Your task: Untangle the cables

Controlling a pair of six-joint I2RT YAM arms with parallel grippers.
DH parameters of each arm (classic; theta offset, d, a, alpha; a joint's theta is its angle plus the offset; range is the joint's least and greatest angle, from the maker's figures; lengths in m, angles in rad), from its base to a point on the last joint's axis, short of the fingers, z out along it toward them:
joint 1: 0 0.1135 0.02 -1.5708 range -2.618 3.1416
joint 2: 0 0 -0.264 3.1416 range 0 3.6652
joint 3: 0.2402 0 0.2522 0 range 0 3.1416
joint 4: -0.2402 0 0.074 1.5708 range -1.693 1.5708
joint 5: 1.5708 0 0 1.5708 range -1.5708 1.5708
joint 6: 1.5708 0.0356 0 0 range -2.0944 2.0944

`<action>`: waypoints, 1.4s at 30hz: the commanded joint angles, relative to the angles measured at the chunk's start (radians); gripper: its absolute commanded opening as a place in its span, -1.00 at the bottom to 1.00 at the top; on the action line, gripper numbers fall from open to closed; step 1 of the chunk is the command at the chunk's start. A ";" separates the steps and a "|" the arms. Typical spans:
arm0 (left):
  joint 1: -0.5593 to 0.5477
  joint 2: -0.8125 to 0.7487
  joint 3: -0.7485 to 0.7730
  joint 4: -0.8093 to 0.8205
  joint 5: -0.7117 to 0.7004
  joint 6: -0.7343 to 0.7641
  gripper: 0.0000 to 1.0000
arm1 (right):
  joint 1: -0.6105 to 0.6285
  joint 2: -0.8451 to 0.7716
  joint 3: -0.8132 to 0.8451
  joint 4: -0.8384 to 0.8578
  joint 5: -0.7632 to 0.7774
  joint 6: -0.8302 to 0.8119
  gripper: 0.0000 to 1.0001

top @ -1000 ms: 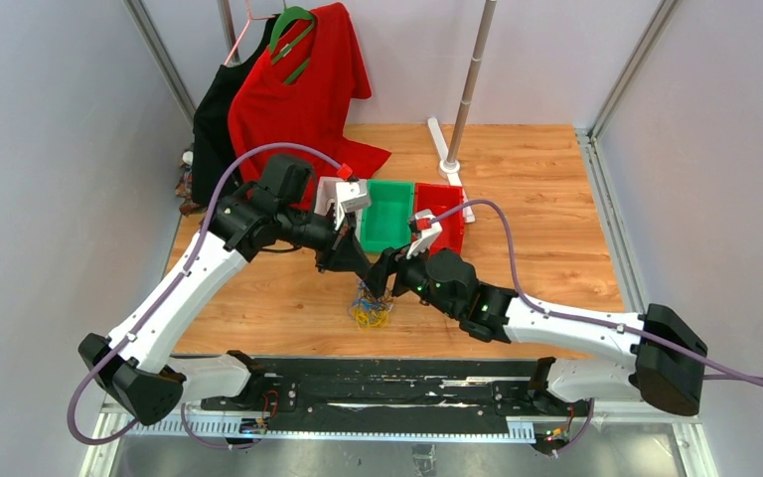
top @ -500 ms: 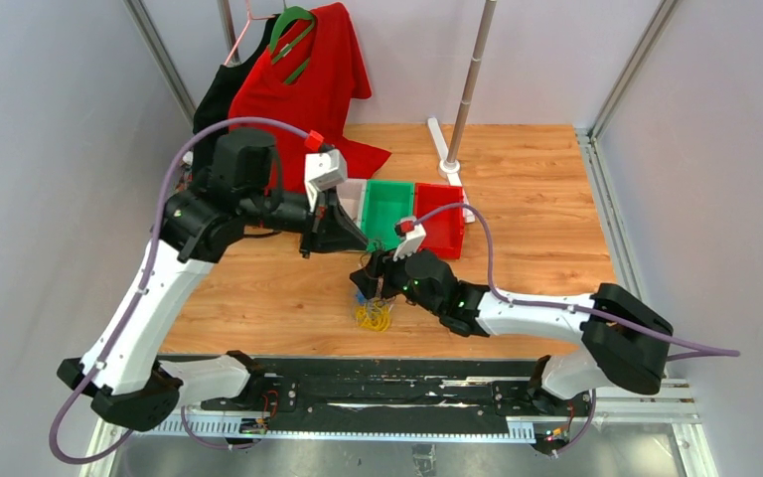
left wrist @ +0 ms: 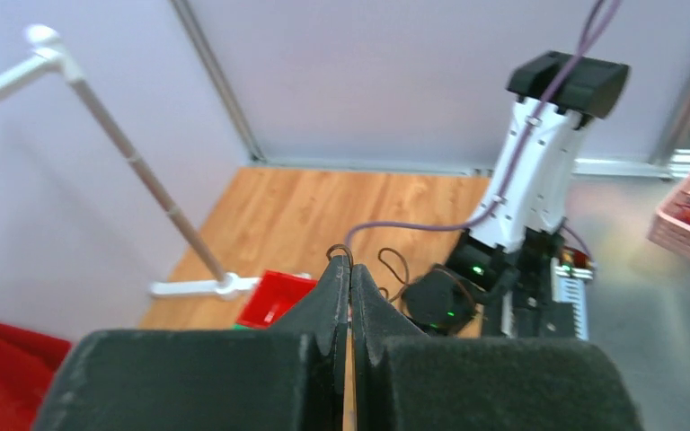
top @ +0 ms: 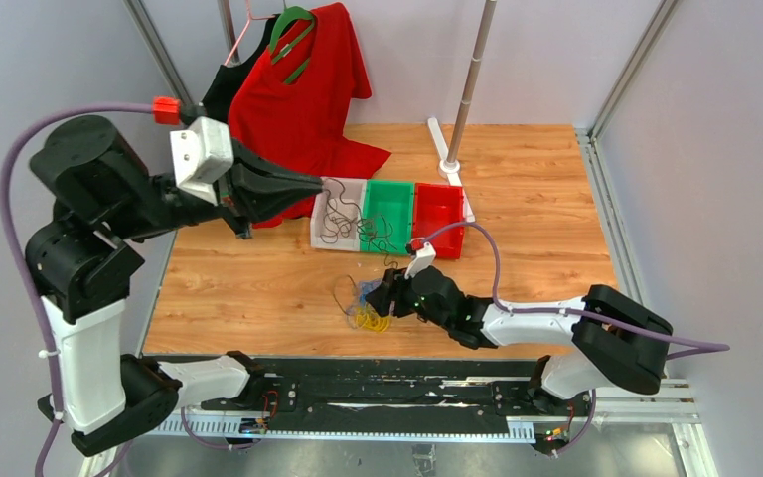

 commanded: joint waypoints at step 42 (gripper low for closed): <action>-0.009 -0.105 -0.252 0.357 -0.560 0.228 -0.99 | 0.005 -0.343 -0.124 -0.178 0.024 0.058 -0.42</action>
